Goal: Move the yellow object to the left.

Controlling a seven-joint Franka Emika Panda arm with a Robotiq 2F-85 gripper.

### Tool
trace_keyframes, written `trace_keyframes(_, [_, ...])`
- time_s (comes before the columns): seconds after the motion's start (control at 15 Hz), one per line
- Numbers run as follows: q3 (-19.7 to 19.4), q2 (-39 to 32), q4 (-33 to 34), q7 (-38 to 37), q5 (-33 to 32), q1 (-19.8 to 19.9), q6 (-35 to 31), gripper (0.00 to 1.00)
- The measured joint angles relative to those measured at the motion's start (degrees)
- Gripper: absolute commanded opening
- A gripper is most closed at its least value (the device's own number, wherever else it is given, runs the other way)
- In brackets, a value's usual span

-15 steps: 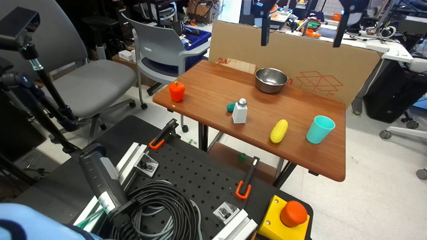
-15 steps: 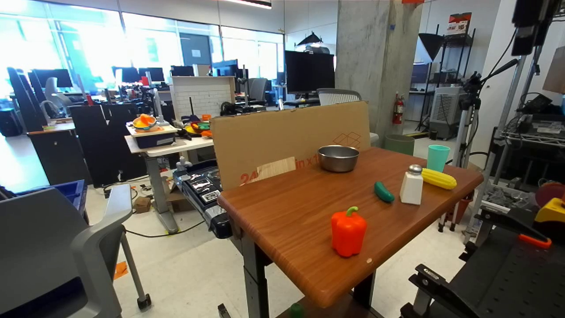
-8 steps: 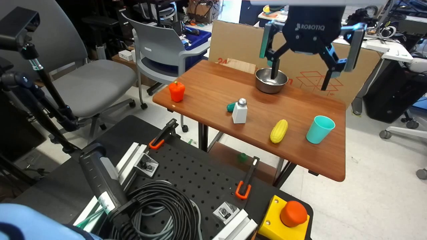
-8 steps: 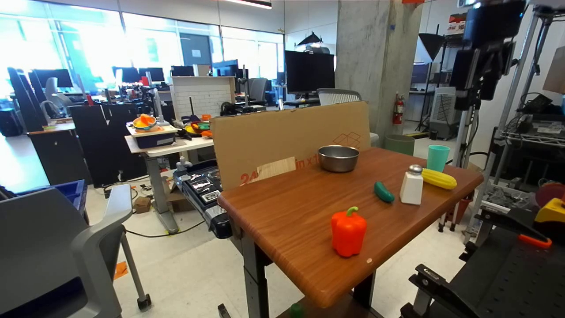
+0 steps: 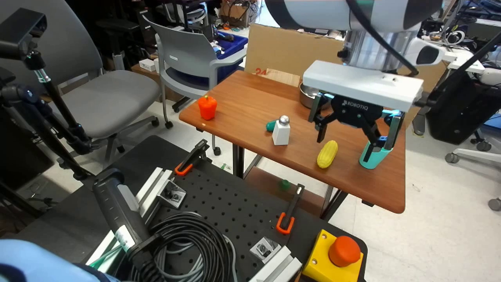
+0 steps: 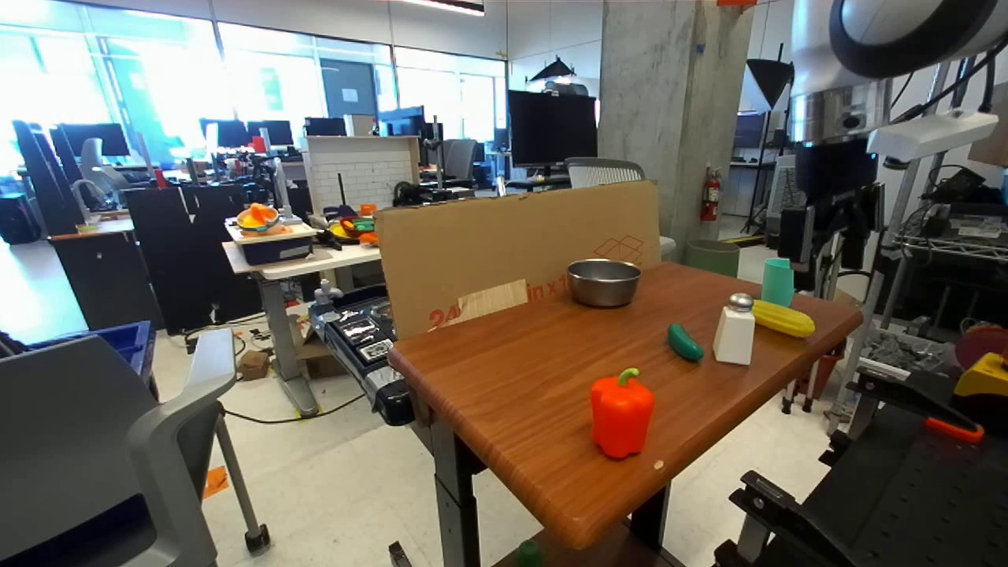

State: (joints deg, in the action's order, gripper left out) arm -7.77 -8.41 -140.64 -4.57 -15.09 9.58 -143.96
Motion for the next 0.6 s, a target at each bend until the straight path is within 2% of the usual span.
trace_keyframes(0.53, [0.1, -12.3, 8.1, -0.6, 3.7, -0.8, -0.1, 1.0])
trace_keyframes(0.6, [0.1, -13.3, 8.9, -0.5, 4.4, -0.9, -0.1, 0.75])
